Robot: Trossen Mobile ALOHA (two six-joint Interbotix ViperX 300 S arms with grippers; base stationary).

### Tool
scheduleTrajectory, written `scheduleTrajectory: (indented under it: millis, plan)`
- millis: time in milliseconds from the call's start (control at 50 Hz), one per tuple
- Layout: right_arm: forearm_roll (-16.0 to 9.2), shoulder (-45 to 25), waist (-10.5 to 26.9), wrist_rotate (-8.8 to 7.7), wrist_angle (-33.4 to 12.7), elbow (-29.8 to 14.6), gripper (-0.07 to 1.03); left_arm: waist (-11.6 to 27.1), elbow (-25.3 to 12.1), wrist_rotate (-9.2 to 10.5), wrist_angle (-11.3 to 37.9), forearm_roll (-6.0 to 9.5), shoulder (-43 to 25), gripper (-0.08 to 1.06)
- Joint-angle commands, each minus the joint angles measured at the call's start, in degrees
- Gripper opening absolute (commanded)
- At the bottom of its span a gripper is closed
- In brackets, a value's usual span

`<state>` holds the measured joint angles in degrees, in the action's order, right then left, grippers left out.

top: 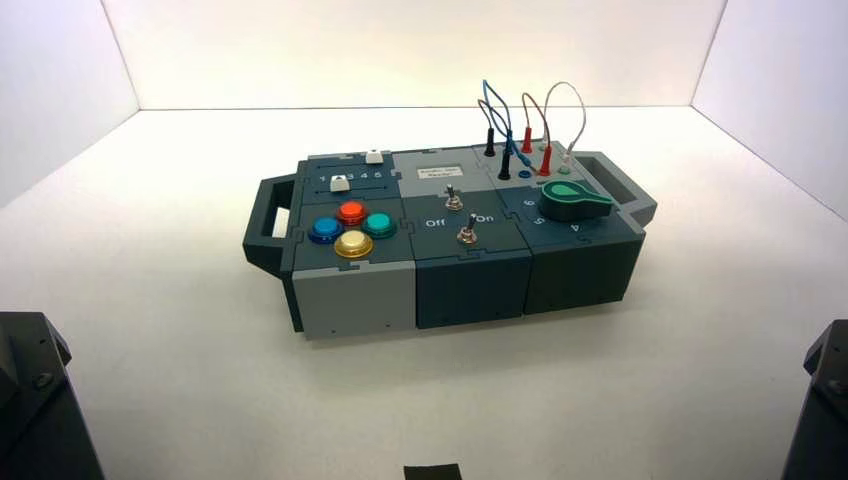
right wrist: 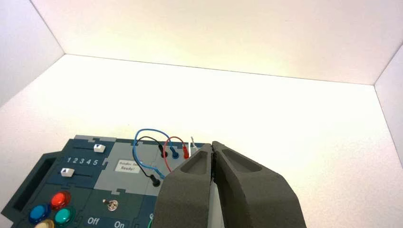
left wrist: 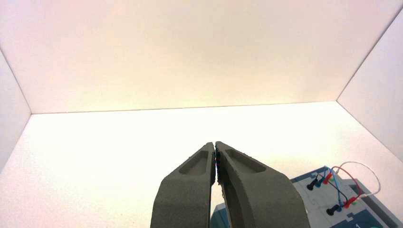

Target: Pull the blue wire.

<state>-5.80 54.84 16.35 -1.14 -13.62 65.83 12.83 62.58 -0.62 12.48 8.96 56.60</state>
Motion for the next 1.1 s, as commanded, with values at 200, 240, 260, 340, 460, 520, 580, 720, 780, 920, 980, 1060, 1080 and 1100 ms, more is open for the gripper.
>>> scheduleTrajectory:
  millis: [200, 240, 260, 340, 460, 520, 580, 720, 780, 920, 980, 1060, 1080, 1100]
  plan:
    - [0.26, 0.53, -0.18, -0.44, 0.62, -0.44, -0.02, -0.70, -1.14, 0.18, 1.32, 0.00, 0.09, -0.03]
    - [0.26, 0.53, -0.18, -0.44, 0.62, -0.53, -0.02, -0.70, -0.97, 0.18, 1.41, 0.00, 0.00, -0.03]
    - [0.26, 0.53, -0.18, -0.44, 0.62, -0.53, -0.02, -0.70, -0.97, 0.18, 1.41, 0.00, 0.00, -0.03]
    - [0.26, 0.53, -0.09, -0.44, 0.53, -0.62, -0.02, -0.70, -0.88, 0.18, 1.41, 0.00, -0.18, -0.03]
    - [0.26, 0.53, 0.26, -0.44, -0.18, -0.97, -0.02, -0.70, -1.58, 1.76, 2.29, 0.44, 2.02, -0.03]
    - [0.18, 0.70, 0.53, -0.44, -0.62, -1.49, -0.02, -0.70, -1.23, 1.93, 2.29, 0.44, 2.99, -0.03]
    - [0.18, 1.14, 0.70, -0.44, -1.23, -1.67, -0.02, -0.70, -0.35, 2.11, 2.29, 0.44, 3.69, -0.03]
    - [0.09, 2.02, 0.79, -0.44, -1.41, -1.05, -0.02, -0.70, -0.09, 2.64, 2.20, 0.44, 3.34, -0.03]
    - [0.00, 2.20, 0.88, -0.44, -1.41, -1.05, -0.02, -0.70, -0.09, 3.08, 2.11, 0.44, 3.08, -0.03]
    - [0.09, 2.20, 1.05, -0.44, -1.41, -1.05, -0.02, -0.70, -0.26, 3.60, 1.76, 0.53, 2.72, -0.03]
    - [0.09, 2.11, 1.05, -0.35, -1.41, -0.97, -0.02, -0.70, -0.44, 3.60, 1.32, 0.44, 2.37, -0.03]
    - [0.09, 2.02, 1.14, -0.44, -1.32, -0.88, -0.02, -0.70, -0.70, 3.69, 1.14, 0.53, 1.76, -0.03]
    - [0.09, 2.02, 1.14, -0.35, -1.32, -0.88, -0.02, -0.70, -0.79, 3.69, 1.14, 0.53, 1.76, -0.03]
    - [0.09, 2.02, 1.23, -0.35, -1.32, -0.88, -0.02, -0.70, -0.88, 3.78, 1.23, 0.53, 1.58, -0.03]
